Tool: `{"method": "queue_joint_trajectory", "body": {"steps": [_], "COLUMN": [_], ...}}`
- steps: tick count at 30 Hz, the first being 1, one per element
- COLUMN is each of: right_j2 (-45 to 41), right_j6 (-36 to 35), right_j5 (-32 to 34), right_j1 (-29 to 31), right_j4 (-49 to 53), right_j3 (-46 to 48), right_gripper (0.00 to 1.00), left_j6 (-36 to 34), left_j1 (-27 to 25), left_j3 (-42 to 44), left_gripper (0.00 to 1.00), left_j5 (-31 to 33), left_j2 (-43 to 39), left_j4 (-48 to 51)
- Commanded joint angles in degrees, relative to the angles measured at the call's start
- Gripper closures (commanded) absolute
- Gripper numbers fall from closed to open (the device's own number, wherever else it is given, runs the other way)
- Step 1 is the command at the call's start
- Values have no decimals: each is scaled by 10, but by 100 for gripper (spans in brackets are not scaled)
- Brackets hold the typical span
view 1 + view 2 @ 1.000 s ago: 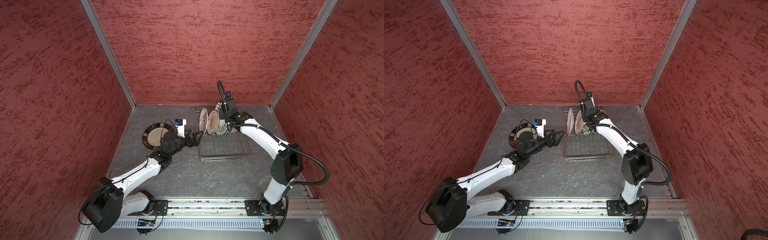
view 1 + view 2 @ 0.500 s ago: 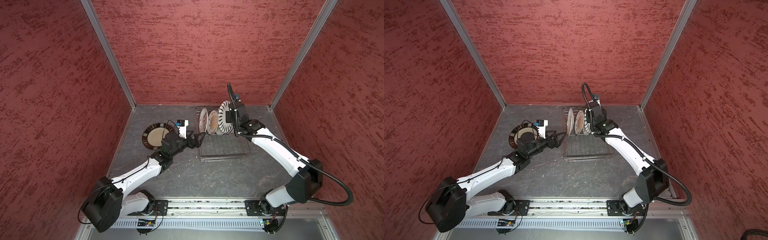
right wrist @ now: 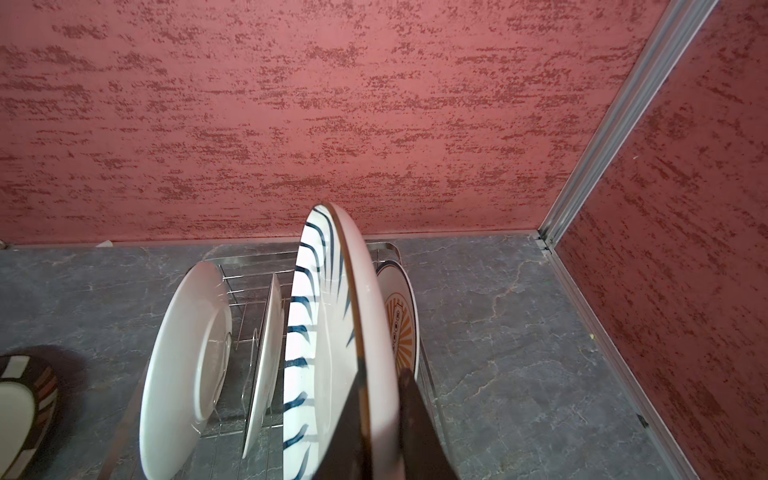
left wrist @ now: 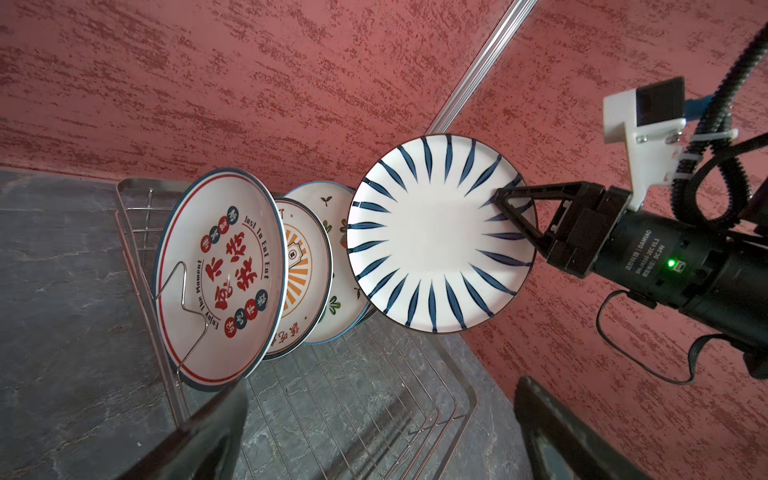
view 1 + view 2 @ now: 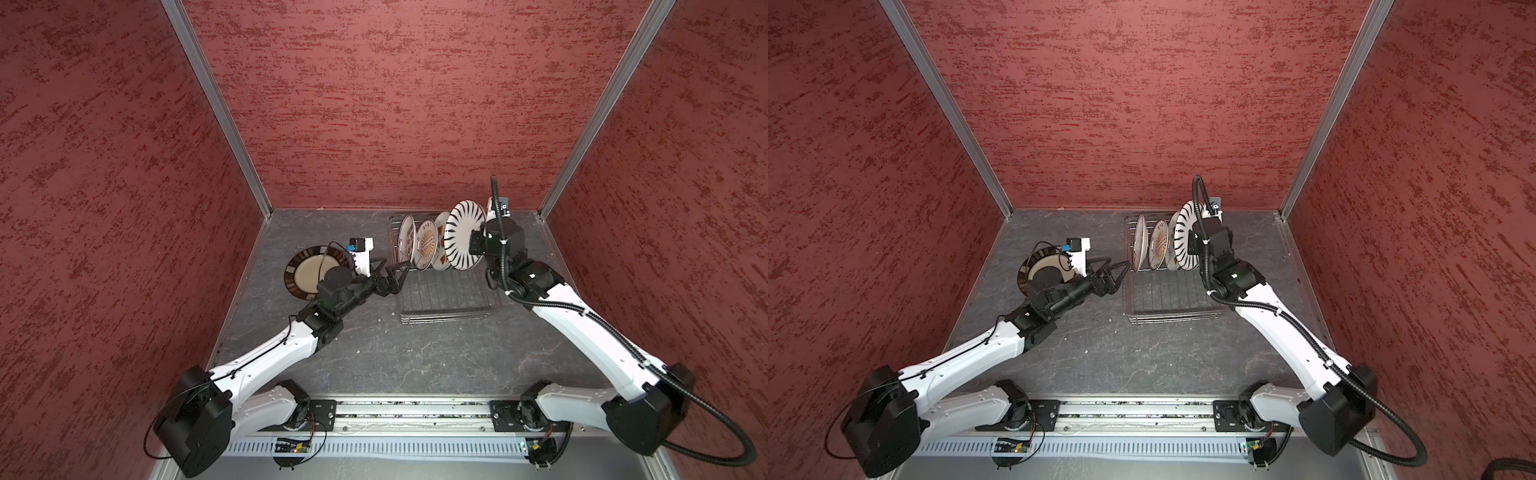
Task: Unload the plates from the dish rack
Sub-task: 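Pull the blue-striped plate out of the rack toward the left gripper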
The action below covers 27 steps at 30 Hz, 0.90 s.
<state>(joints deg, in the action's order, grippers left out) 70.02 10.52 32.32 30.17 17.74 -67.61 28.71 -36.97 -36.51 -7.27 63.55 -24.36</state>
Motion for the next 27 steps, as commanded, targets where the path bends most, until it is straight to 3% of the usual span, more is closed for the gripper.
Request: {"method": "queue_joint_trajectory", "body": {"steps": [1, 3, 14, 20, 27], "right_j2": [-66, -96, -204, -210, -186], "right_j6": [26, 36, 149, 221, 331], "right_j5": [-13, -43, -237, -392, -557], "right_j1": [-1, -1, -60, -113, -156], "right_j4": [-105, -122, -230, -285, -397], "right_j3": [27, 56, 175, 210, 252], "right_gripper": [94, 96, 95, 97, 99], "left_j6": [-24, -30, 12, 36, 57], "left_j1": [-32, -43, -43, -42, -42], "left_j3": [4, 0, 11, -2, 5], "left_gripper": [1, 1, 1, 1, 0], "left_j5": [72, 84, 30, 2, 29], "left_j2": [-28, -41, -75, -70, -63], "left_j4": [22, 40, 44, 59, 46]}}
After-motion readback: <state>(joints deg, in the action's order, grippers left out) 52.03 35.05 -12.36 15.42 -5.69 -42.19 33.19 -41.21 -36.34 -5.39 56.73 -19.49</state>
